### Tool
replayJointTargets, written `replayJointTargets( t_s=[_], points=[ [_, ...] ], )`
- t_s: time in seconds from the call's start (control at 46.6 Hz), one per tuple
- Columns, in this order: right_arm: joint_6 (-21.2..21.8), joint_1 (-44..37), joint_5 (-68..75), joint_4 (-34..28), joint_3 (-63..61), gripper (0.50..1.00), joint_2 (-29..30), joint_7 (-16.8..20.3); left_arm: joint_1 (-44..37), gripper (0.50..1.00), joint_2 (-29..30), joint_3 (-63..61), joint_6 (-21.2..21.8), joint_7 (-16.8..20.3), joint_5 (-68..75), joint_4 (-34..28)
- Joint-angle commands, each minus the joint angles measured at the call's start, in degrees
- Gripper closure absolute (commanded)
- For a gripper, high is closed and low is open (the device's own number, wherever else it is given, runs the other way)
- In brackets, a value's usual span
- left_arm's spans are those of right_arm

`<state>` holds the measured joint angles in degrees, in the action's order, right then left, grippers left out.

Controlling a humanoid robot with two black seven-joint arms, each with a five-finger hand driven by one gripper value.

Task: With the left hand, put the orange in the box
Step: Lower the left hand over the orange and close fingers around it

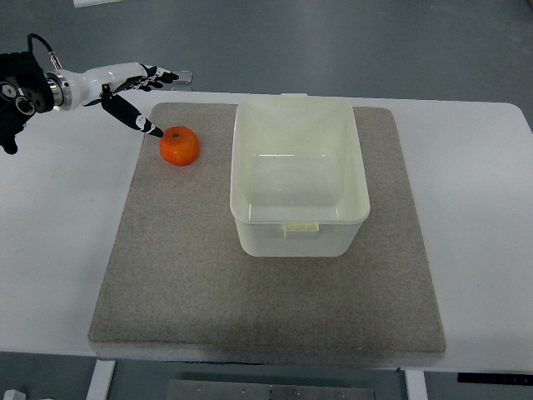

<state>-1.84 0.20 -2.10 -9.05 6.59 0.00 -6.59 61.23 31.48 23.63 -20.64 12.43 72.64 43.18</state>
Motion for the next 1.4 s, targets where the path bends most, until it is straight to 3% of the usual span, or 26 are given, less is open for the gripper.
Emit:
replayJointTargets(
  t_s=[0.0,0.494,0.752,1.031,1.16,1.331,1.374],
  points=[
    [0.0,0.0,0.0,0.0,0.0,0.568,0.0,0.0,0.4,0.51,0.3,-3.9,2.5,0.8,1.4,2.2],
    [0.0,0.0,0.0,0.0,0.0,0.568,0.0,0.0,0.7,0.527,-1.6,-6.5,7.6,0.8,12.4,2.3],
    [0.0,0.1,0.0,0.0,0.0,0.568,0.0,0.0,0.4,0.598,-3.5,-8.0,8.6,0.7,14.2,0.9],
    [0.0,0.0,0.0,0.0,0.0,0.568,0.0,0.0,0.3,0.636,-4.8,-10.0,11.9,0.7,14.1,-0.8],
    [0.0,0.1,0.0,0.0,0.0,0.568,0.0,0.0,0.3,0.726,-5.4,-10.1,12.2,0.7,14.2,-1.2],
    [0.0,0.0,0.0,0.0,0.0,0.568,0.0,0.0,0.7,1.0,-5.2,-11.6,12.1,0.6,14.2,-0.9],
    [0.0,0.0,0.0,0.0,0.0,0.57,0.0,0.0,0.9,1.0,-5.0,-11.6,12.0,0.6,14.1,-0.6]
  ],
)
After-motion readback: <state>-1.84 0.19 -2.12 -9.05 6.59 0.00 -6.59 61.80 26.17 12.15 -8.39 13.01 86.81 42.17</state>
